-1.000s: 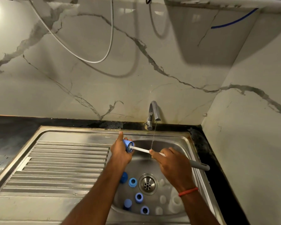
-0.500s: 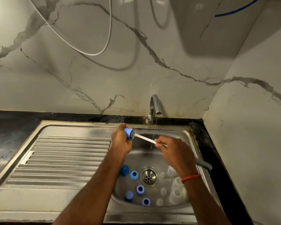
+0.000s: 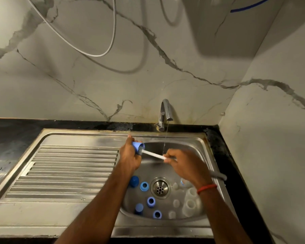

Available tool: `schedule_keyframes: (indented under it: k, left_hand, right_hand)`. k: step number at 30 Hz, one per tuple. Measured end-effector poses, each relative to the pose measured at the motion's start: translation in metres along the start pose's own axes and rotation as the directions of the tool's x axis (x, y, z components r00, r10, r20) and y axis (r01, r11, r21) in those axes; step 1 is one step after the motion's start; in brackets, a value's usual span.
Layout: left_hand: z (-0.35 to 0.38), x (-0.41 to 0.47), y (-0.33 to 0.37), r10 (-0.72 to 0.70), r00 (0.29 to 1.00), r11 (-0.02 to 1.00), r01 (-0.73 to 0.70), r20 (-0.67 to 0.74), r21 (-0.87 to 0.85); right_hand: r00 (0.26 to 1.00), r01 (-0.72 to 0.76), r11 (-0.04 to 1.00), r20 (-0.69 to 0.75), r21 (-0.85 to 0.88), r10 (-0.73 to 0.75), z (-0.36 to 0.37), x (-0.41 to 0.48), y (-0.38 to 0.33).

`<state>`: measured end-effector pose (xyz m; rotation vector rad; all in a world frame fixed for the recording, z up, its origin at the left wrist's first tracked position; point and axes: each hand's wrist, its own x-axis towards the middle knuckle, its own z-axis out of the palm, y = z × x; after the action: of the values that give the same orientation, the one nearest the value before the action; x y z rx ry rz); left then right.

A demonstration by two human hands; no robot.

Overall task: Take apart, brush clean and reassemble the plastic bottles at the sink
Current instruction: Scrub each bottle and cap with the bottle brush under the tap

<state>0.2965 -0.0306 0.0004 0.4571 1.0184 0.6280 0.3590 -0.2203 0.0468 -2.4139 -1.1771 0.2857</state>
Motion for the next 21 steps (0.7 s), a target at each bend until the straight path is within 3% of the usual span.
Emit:
schedule_keyframes:
  k: [3,9,13,15,18,21]
  left_hand:
    - [0.0,-0.001,-0.002,-0.028,0.997,0.999,0.031,0.073,-0.04]
    - [0.0,0.007,-0.004,-0.039,0.998,0.998,0.041,0.053,-0.037]
    - [0.0,0.012,-0.01,-0.03,0.997,0.999,0.031,0.07,-0.012]
    - [0.004,0.014,-0.008,-0.03,0.997,1.0,0.031,0.077,-0.007]
    - [-0.003,0.015,-0.009,-0.014,0.999,1.0,0.015,0.036,-0.009]
    - [-0.012,0.018,-0.009,0.002,1.0,1.0,-0.002,0.028,-0.006]
  right_hand:
    - [0.983,-0.064,0.997,-0.178,-0.045,0.055,-0.011,0.005,0.017]
    - [1.0,0.012,1.0,0.011,-0.006,-0.012,-0.006,0.004,0.014]
    - [0.983,-0.053,0.992,-0.179,-0.111,0.032,-0.019,0.007,0.023]
    - [0.992,-0.04,0.997,-0.124,-0.062,0.032,0.0,0.005,0.017]
    - [0.996,-0.028,0.998,0.087,0.048,0.024,0.005,0.005,0.013]
    - [0.998,-0.046,0.996,0.051,0.073,0.042,-0.015,0.008,0.029]
